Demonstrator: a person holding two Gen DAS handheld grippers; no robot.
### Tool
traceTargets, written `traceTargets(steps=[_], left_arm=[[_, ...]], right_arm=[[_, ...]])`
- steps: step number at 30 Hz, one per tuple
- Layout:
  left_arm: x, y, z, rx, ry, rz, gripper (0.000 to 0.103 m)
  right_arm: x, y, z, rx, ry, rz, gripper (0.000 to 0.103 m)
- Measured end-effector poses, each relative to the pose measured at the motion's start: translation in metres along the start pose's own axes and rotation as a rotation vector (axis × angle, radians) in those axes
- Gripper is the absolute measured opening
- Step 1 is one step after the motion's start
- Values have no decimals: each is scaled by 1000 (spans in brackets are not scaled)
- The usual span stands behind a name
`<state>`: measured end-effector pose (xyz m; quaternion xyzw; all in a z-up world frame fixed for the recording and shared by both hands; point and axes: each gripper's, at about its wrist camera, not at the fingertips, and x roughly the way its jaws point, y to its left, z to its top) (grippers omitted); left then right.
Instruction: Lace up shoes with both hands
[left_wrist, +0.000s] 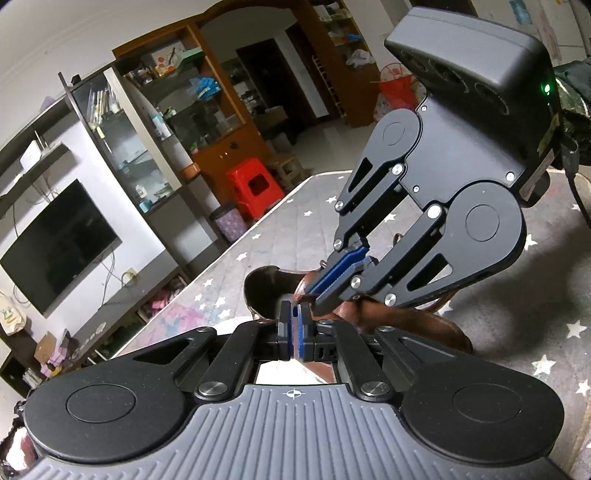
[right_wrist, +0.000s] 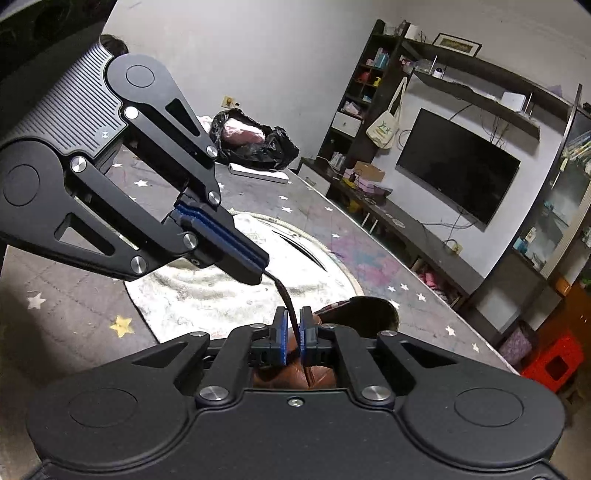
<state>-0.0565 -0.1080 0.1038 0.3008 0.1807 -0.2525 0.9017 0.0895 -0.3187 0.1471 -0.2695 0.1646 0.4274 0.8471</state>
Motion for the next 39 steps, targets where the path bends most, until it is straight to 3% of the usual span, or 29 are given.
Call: traceTargets(steps=[5, 11, 15, 23, 29, 35, 39], left_arm=[[1, 9, -3, -71, 22, -4, 3], [15, 20, -1, -210, 73, -51, 6], [30, 24, 9, -288, 96, -70, 32], [61, 35, 18, -447, 182, -75, 34], [64, 49, 9, -554, 189, -116, 35], [45, 58, 4, -501, 167, -120, 32], [33, 66, -13, -520, 153, -116, 31]], right_arm=[[-2, 4, 3, -21, 5, -39, 2], [-35, 0, 15, -49, -83, -127, 2], [-54, -6, 26, -76, -124, -170, 2], [-52, -13, 17, -97, -105, -203, 2], [-43, -17, 15, -97, -95, -198, 2], [-31, -11, 8, -137, -53, -181, 2], [-16, -3, 3, -187, -14, -160, 2]])
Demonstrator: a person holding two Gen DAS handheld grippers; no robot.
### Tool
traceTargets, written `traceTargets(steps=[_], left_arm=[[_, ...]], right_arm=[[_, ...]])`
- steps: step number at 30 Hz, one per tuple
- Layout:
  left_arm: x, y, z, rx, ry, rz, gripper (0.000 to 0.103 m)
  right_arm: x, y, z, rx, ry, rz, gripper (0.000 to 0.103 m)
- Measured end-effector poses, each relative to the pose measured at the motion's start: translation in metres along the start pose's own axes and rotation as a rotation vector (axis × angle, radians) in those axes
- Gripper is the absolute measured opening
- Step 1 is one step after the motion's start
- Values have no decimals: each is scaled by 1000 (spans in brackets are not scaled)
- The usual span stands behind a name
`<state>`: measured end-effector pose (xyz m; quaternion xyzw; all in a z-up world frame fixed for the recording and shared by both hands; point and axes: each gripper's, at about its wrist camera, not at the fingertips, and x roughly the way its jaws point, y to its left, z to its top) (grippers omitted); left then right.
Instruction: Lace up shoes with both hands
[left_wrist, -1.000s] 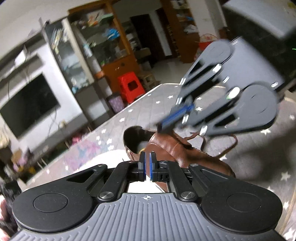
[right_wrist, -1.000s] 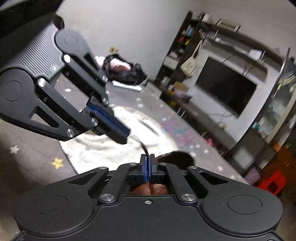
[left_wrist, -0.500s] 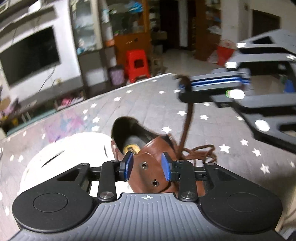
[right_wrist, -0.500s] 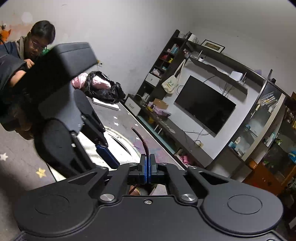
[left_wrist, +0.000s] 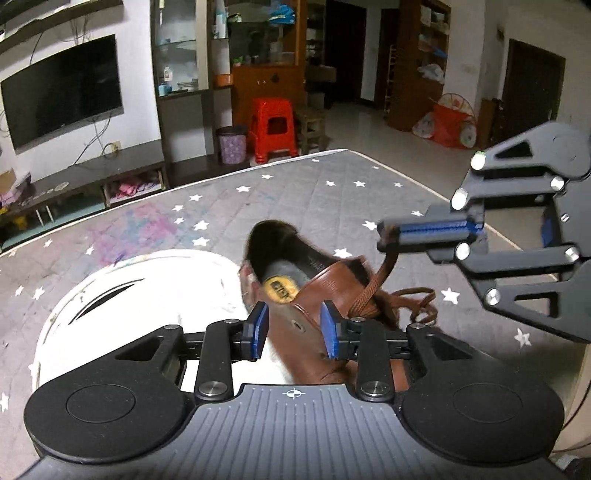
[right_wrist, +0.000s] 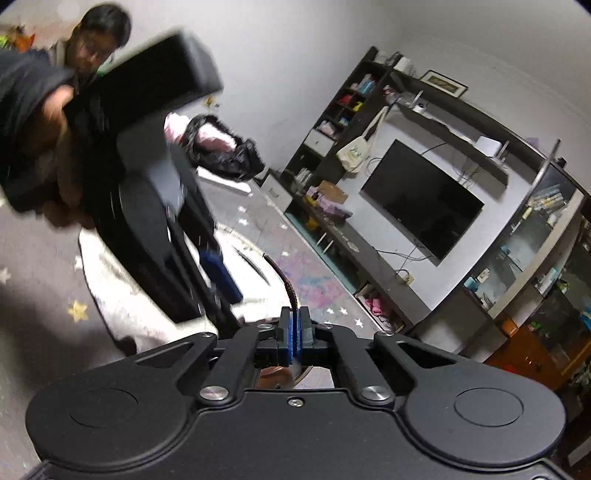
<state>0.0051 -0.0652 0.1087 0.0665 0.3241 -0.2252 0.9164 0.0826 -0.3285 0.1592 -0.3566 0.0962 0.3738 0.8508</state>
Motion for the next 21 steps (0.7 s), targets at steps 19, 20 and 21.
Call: traceTargets(steps=[19, 20, 21], left_arm=[[-2, 20, -21, -39, -44, -52, 31], [-2, 20, -21, -39, -44, -54, 31], [-2, 20, -21, -38, -44, -54, 31]], right_arm=[[57, 75, -22, -484, 130, -17, 2], [59, 82, -25, -541, 134, -31, 2], [62, 87, -28, -587, 138, -41, 2]])
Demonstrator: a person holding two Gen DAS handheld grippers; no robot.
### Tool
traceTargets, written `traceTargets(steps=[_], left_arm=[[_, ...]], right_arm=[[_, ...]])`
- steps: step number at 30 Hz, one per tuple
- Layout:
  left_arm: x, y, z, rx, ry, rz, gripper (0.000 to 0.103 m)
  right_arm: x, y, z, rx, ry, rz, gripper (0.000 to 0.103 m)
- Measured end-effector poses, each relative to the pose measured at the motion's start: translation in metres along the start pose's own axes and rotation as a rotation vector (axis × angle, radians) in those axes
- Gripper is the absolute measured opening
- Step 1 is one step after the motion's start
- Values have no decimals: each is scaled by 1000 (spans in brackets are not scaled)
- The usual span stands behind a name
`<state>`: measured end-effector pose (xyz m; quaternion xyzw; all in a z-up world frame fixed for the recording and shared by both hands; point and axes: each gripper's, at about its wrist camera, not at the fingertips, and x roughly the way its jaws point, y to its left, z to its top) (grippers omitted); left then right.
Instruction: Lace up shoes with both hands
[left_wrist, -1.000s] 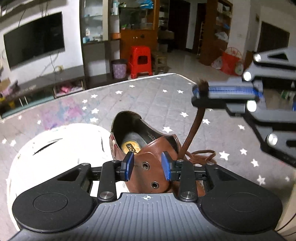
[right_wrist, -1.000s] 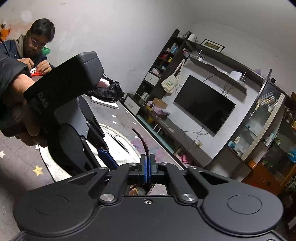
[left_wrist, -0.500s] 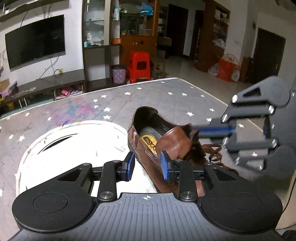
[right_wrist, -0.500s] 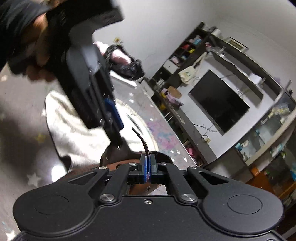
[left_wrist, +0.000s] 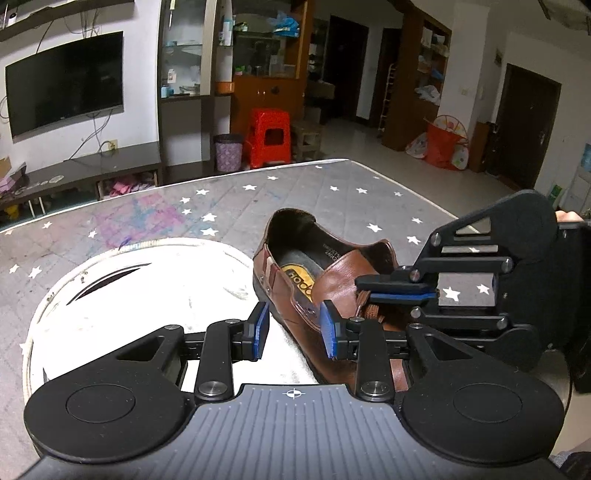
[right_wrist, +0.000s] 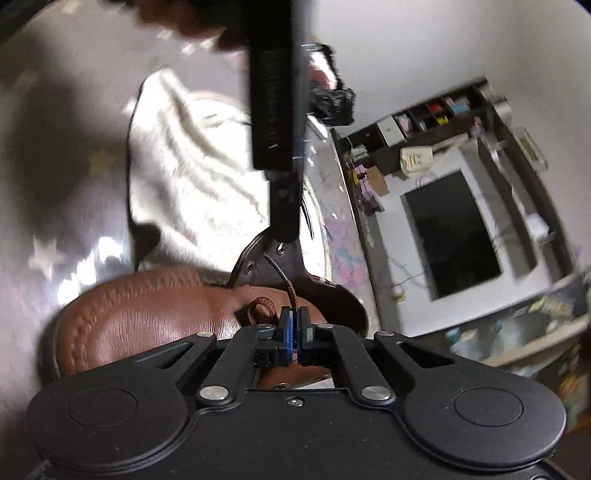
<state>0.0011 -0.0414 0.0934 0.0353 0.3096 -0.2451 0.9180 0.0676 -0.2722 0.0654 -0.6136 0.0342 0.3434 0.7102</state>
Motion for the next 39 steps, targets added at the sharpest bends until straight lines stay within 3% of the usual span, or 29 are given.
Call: traceTargets(steps=[7, 21, 34, 39], left_arm=[[-1, 0, -1, 2, 0, -3, 31], [-1, -4, 1, 24, -20, -31, 34], [19, -47, -13, 341, 57, -31, 33], [36, -48, -14, 381, 103, -56, 18]], right_arm=[[16, 21, -2, -134, 27, -50, 2], [4, 34, 6, -147, -28, -18, 2], [2, 24, 7, -109, -26, -1, 2], [4, 15, 7, -100, -31, 3, 2]])
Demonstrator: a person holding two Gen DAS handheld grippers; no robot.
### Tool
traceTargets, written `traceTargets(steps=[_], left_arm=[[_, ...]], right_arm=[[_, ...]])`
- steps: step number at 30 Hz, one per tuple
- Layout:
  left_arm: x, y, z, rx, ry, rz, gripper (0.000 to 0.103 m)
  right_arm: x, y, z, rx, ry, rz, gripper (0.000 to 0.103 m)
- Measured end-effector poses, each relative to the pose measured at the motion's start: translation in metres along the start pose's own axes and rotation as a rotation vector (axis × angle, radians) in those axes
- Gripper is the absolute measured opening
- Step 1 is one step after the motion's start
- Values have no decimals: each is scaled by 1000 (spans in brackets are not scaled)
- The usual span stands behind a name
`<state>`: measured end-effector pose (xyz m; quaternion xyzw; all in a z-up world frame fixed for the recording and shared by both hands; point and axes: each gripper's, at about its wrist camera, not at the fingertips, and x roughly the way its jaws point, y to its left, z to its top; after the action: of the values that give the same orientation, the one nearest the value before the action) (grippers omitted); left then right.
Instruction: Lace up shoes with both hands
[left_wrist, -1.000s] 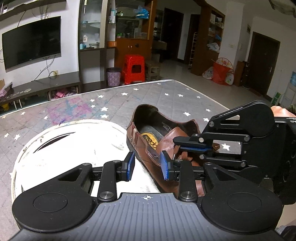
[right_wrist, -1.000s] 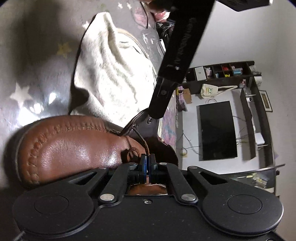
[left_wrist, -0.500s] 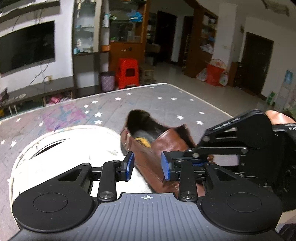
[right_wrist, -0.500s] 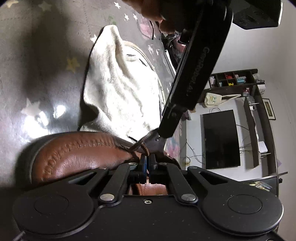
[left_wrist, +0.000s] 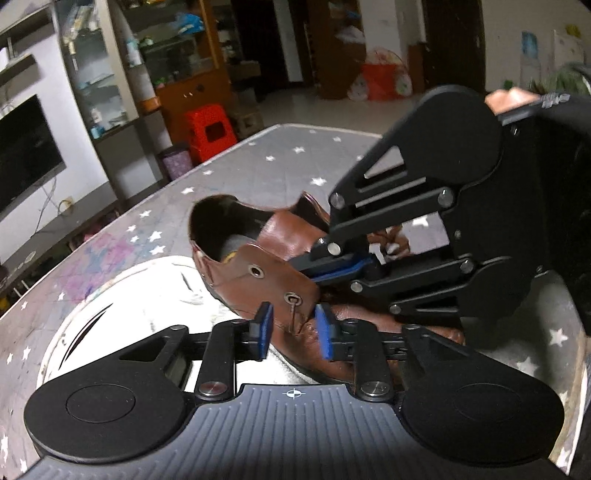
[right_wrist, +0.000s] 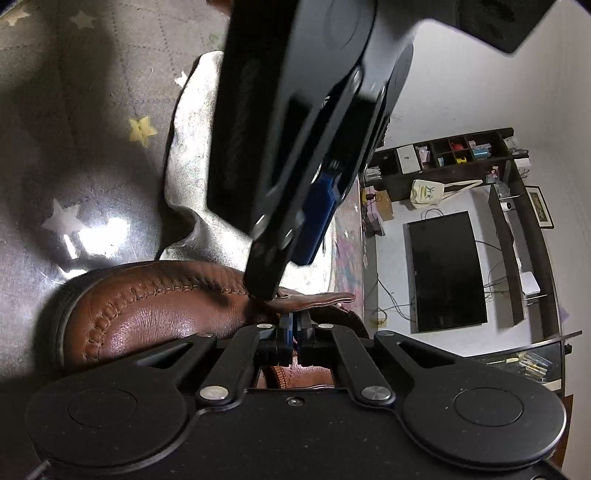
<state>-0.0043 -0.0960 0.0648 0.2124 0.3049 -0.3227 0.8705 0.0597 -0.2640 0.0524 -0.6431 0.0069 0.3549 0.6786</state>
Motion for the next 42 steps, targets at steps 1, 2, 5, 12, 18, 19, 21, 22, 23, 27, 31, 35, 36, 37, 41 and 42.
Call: traceTargets(steps=[1, 2, 5, 12, 18, 19, 21, 22, 23, 27, 31, 35, 36, 37, 41, 42], left_arm=[[1, 0, 0, 3, 2, -7, 16], [1, 1, -1, 9, 2, -14, 15], [4, 4, -2, 21, 0, -43, 14], [5, 11, -5, -20, -16, -75, 4], [-8, 12, -8, -80, -41, 8, 2], [-11, 10, -7, -78, -44, 29, 2], [-17, 7, -5, -77, -52, 69, 2], [-22, 6, -5, -77, -59, 88, 2], [-27, 5, -5, -78, -65, 108, 2], [-51, 7, -7, -107, -97, 196, 2], [-82, 8, -10, -131, -142, 294, 2], [-110, 6, -12, -142, -183, 366, 2], [-113, 5, -12, -139, -188, 378, 2], [-118, 3, -11, -136, -197, 397, 2], [-140, 10, -10, -161, -236, 433, 2], [-145, 10, -10, -169, -241, 437, 2]], right_arm=[[0, 0, -1, 0, -1, 1, 2], [0, -1, -1, 1, -2, 2, 2], [0, -2, -3, 4, -6, 5, 2], [-5, -8, -4, 40, -7, -3, 2], [-28, -15, -2, 104, -17, -36, 7], [-32, -14, -1, 104, -20, -45, 7], [-38, -12, 2, 103, -18, -47, 7], [-41, -11, 2, 107, -19, -47, 7], [-44, -10, 3, 110, -21, -47, 7], [-54, 3, 4, 121, -10, -22, 7], [-58, 17, 3, 131, 6, 2, 7], [-58, 28, 3, 155, 30, 9, 8], [-58, 29, 3, 162, 38, 10, 7], [-57, 31, 3, 168, 44, 10, 7], [-55, 35, 2, 199, 55, 7, 7], [-55, 36, 2, 203, 57, 6, 7]])
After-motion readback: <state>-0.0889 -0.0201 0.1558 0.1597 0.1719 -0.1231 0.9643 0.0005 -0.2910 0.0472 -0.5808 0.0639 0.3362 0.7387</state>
